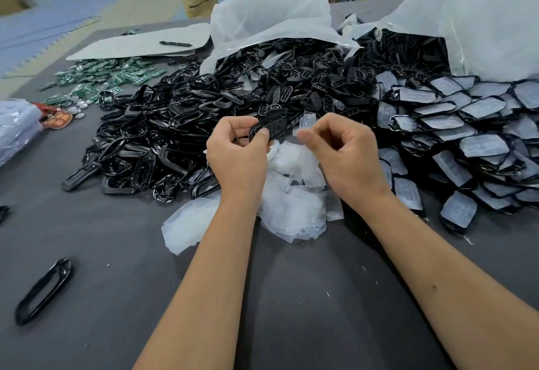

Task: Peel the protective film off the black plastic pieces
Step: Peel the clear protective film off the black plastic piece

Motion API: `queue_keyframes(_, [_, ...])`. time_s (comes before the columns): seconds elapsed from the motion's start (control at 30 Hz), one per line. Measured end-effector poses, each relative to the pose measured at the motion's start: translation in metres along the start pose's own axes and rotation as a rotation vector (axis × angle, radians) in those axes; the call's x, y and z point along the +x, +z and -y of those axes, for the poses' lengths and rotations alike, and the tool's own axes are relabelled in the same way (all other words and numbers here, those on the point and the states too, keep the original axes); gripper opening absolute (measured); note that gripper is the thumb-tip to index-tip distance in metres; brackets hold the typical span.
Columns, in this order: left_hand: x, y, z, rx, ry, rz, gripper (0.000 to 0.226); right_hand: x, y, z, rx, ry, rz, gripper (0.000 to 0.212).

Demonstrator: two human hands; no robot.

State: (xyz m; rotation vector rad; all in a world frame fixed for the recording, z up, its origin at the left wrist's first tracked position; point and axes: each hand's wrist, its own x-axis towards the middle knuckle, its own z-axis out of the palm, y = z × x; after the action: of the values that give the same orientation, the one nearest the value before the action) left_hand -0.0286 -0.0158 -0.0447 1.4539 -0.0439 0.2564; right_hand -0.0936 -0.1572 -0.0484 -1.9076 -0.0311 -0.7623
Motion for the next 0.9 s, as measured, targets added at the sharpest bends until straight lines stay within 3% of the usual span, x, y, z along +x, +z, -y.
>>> queue_keyframes(0.1, [-0.003,0.0,-0.002,0.042,0.047,0.038,0.02,0.002,0.002,0.003,0.34,0.169,-0.196,0.024])
queue_keyframes(0.17, [-0.005,0.001,-0.003,0.088,0.104,0.084,0.021,0.002,0.006,0.002,0.456,0.274,-0.232,0.018])
queue_keyframes(0.37, [-0.008,0.001,-0.004,0.194,0.126,0.185,0.023,0.002,0.011,-0.008,0.436,0.308,-0.17,0.01])
queue_keyframes(0.9, [-0.001,-0.001,0.002,0.066,0.057,0.263,0.022,0.002,0.014,-0.016,0.204,0.265,-0.198,0.009])
